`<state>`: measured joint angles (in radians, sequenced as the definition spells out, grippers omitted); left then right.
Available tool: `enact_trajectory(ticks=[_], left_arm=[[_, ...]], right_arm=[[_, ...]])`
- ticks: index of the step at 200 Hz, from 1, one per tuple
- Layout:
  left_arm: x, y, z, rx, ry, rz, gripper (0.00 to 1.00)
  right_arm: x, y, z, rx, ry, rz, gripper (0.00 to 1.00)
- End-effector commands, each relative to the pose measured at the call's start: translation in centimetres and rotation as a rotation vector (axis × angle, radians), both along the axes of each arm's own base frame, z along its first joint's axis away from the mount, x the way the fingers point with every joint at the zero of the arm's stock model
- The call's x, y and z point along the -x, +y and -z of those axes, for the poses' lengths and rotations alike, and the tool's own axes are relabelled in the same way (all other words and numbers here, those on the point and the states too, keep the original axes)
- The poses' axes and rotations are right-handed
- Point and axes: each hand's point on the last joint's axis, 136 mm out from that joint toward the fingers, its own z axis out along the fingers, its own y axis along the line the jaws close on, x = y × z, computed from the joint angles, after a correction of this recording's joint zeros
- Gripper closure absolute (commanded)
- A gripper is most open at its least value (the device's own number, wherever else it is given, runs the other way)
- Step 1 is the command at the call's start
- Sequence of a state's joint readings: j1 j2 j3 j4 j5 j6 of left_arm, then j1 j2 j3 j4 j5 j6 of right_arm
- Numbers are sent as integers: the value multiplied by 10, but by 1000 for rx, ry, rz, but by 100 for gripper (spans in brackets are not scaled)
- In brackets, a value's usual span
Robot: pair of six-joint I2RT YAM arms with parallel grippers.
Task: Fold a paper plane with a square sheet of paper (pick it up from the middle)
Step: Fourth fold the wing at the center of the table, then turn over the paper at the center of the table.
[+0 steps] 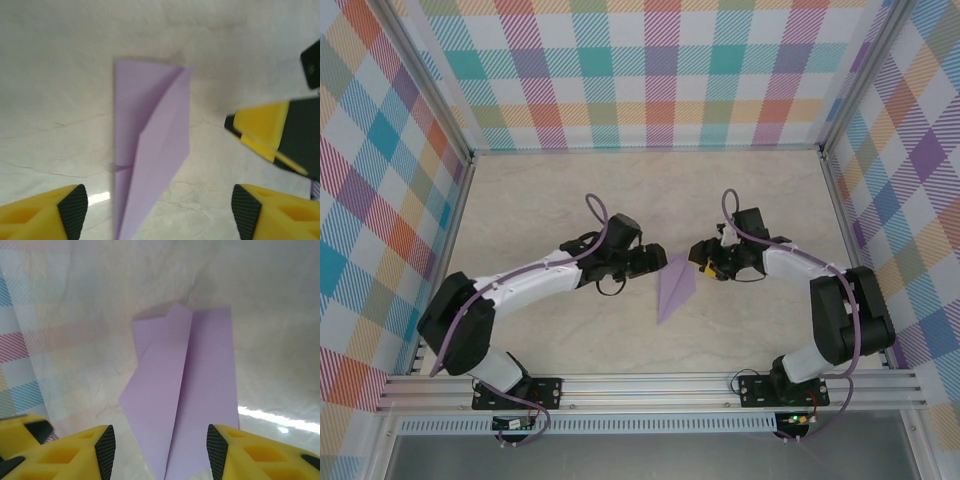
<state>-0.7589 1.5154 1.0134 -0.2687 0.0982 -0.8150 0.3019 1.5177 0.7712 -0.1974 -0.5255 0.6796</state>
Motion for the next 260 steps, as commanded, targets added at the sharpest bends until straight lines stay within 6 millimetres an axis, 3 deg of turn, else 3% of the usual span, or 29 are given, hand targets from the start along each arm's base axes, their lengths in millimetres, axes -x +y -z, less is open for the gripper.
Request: enact_trajectory(ticks=[1, 63, 169, 219, 241, 260], left_arm=[[3, 40, 14, -108, 13, -86, 13], [9, 59, 28, -94, 73, -132, 0], [11, 70, 43, -63, 142, -176, 0], [11, 66, 45, 6, 168, -168, 0], [11, 62, 42, 55, 162, -152, 0], [15, 55, 35, 116, 161, -120, 0]], right_arm=[[10, 17, 2, -58, 27, -22, 46], [15, 38, 27, -31, 63, -73, 53], [19, 73, 29, -145, 66, -182, 64], [26, 73, 42, -122, 71, -183, 73], [23, 73, 38, -122, 50, -176, 83], [17, 75, 21, -139, 2, -169, 89]])
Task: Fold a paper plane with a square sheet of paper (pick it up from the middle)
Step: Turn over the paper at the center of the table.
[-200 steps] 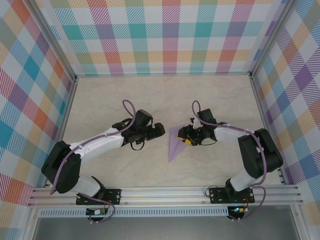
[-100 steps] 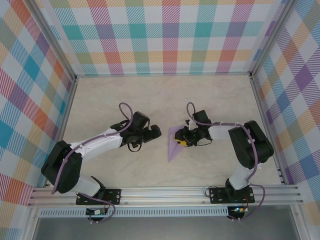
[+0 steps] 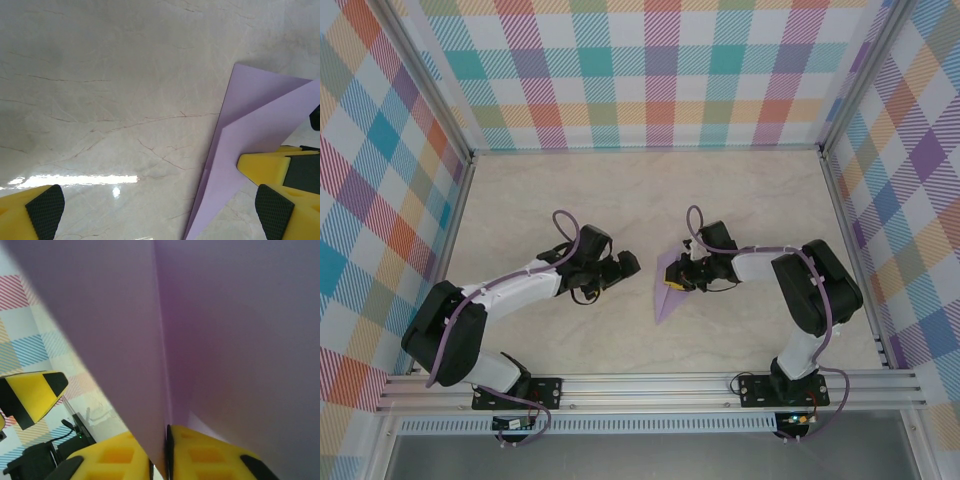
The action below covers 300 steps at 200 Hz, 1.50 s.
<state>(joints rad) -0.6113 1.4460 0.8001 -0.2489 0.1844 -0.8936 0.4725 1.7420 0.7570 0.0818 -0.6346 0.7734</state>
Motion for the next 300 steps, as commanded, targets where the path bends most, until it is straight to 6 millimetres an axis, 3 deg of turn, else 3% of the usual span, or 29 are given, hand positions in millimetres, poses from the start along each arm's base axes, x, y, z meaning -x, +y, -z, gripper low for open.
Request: enact_trajectory(ticks=[1, 23, 77, 108, 140, 162, 186, 209, 237, 300], left_arm=[[1, -11, -18, 117, -27, 29, 0], [8, -25, -34, 225, -38, 83, 0], [17, -58, -103, 540, -95, 173, 0], [17, -65, -133, 626, -131, 195, 0], [12, -67, -144, 666, -131, 168, 0], [7, -68, -147, 672, -143, 151, 1], [4, -66, -160, 714, -197, 138, 7], [5, -62, -172, 735, -249, 138, 28], [8, -55, -183, 745, -298, 128, 38], [3, -53, -178, 725, -274, 106, 75]], right_arm=[[-5, 4, -17, -31, -62, 3, 89], [-11, 10, -48, -92, -115, 7, 92], [-25, 24, -141, -323, -159, 8, 93], [-29, 31, -176, -405, -162, -9, 92], [-33, 39, -205, -470, -148, -41, 92], [-33, 40, -217, -480, -159, -61, 92], [-31, 41, -217, -464, -147, -83, 91], [-29, 40, -214, -468, -121, -97, 91], [-29, 41, -213, -479, -96, -109, 91], [-23, 40, -216, -480, -85, -120, 89]])
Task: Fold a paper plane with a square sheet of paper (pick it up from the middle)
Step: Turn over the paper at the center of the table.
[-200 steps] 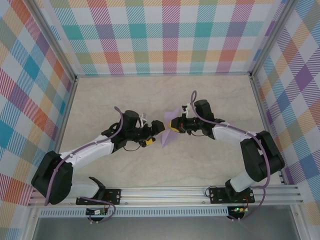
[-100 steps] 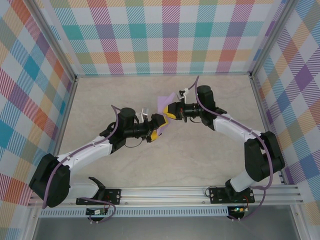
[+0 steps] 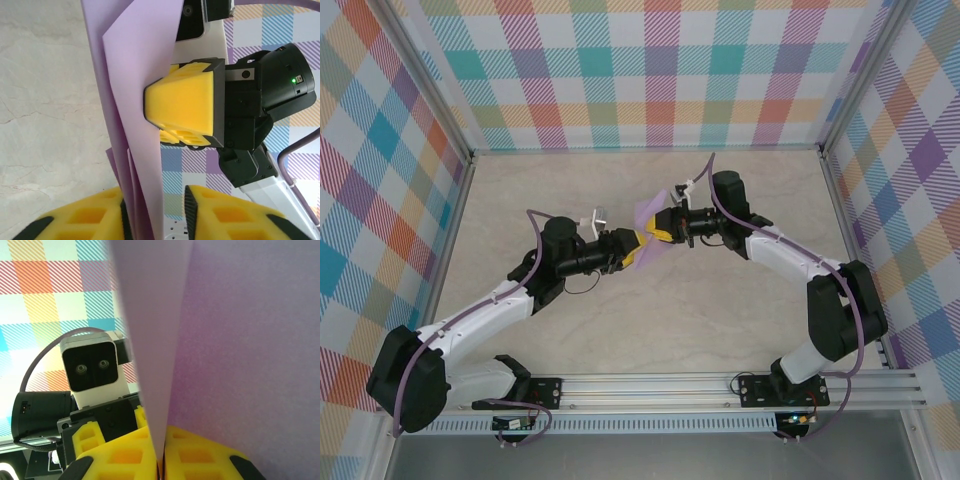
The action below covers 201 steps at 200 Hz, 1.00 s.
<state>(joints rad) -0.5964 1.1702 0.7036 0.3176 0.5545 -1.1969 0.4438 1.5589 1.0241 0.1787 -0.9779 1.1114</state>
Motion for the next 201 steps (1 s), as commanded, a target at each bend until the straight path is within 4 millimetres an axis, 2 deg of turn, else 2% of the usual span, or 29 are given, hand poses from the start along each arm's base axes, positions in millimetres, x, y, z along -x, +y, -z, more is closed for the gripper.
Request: enact_trajectory(ticks=[1, 29, 39, 49, 61, 74, 94, 119, 147, 170, 201], left_arm=[[-8, 4, -3, 4, -7, -25, 76], [-8, 7, 3, -42, 1, -24, 92], [-8, 10, 11, -97, 19, -28, 95], [-7, 15, 19, -174, 28, -27, 96], [-7, 26, 30, -314, 20, -35, 97], [-3, 52, 51, -547, 61, -51, 98], [-4, 89, 65, -854, 76, -65, 99], [-12, 133, 67, -1216, 81, -102, 99], [-21, 174, 61, -1602, 91, -181, 99], [-27, 178, 66, -1792, 103, -177, 99], [-33, 149, 104, -1860, 130, -76, 97]], right_arm=[[3, -1, -13, -17, -14, -26, 89], [6, -4, -7, 19, -10, -29, 83], [6, -6, -4, 53, -15, -18, 72], [3, -11, -1, 105, -42, 15, 56], [-2, -24, 8, 215, -80, 78, 44], [-7, -39, 17, 345, -129, 143, 35], [-12, -63, 29, 501, -196, 223, 25], [-14, -84, 40, 612, -246, 289, 13], [-15, -100, 54, 700, -262, 331, 10], [-14, -111, 65, 761, -258, 348, 9], [-15, -126, 76, 840, -248, 393, 9]])
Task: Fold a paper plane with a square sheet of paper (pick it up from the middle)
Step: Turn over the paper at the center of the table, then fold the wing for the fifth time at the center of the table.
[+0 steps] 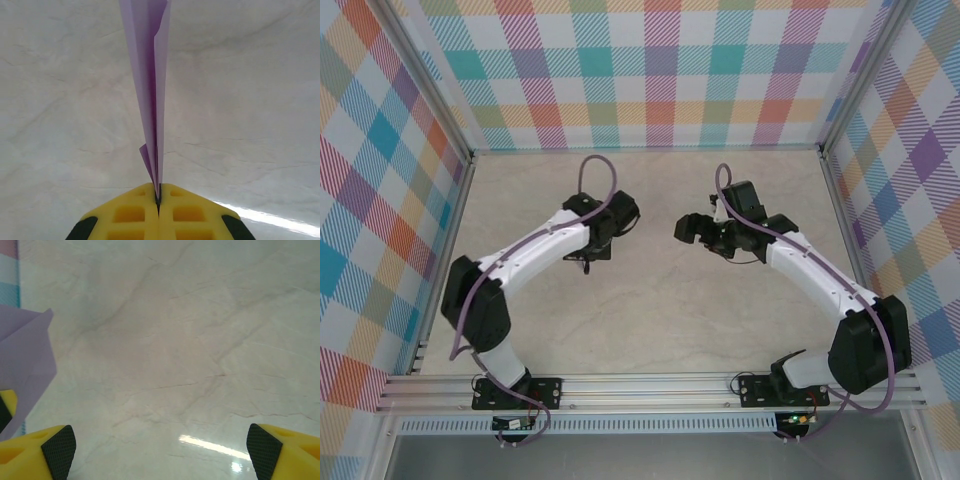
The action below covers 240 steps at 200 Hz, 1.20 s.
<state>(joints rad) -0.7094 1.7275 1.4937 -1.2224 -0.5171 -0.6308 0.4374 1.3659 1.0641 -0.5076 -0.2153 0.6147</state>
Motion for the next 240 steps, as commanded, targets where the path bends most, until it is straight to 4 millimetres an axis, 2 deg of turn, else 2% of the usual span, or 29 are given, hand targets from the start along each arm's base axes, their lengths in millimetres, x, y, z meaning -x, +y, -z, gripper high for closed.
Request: enact_trajectory(ticks=[1, 19, 42, 57, 82, 96, 116, 133, 154, 176, 193, 224, 240], left_arm=[[4, 5, 9, -170, 49, 32, 97], [1, -22, 36, -108, 93, 52, 93], [-3, -59, 66, 22, 151, 71, 81], [-6, -82, 75, 118, 184, 100, 68], [-11, -112, 67, 282, 191, 145, 42], [-15, -125, 56, 410, 183, 160, 33], [-21, -131, 34, 584, 143, 157, 22], [-27, -120, 16, 680, 82, 120, 16], [-33, -83, 8, 718, 8, 8, 11], [-32, -33, 17, 688, -38, -155, 8], [-24, -4, 26, 678, -50, -246, 7], [-7, 25, 36, 673, -57, -329, 7], [1, 33, 40, 671, -52, -353, 6]], right_arm=[[-1, -23, 10, 104, -12, 54, 9], [0, -32, 15, 143, -7, 89, 9], [1, -42, 21, 180, -3, 127, 9], [3, -47, 24, 195, -2, 142, 9], [5, -48, 26, 202, -4, 130, 9], [5, -43, 26, 187, -15, 98, 9], [5, -26, 23, 132, -40, 19, 10], [7, -5, 23, 90, -51, -51, 12], [14, 38, 26, 65, -54, -156, 16], [24, 92, 34, 60, -41, -249, 23], [29, 130, 45, 67, -22, -308, 31], [33, 183, 59, 13, 15, -379, 43], [34, 202, 71, -1, 55, -411, 47]])
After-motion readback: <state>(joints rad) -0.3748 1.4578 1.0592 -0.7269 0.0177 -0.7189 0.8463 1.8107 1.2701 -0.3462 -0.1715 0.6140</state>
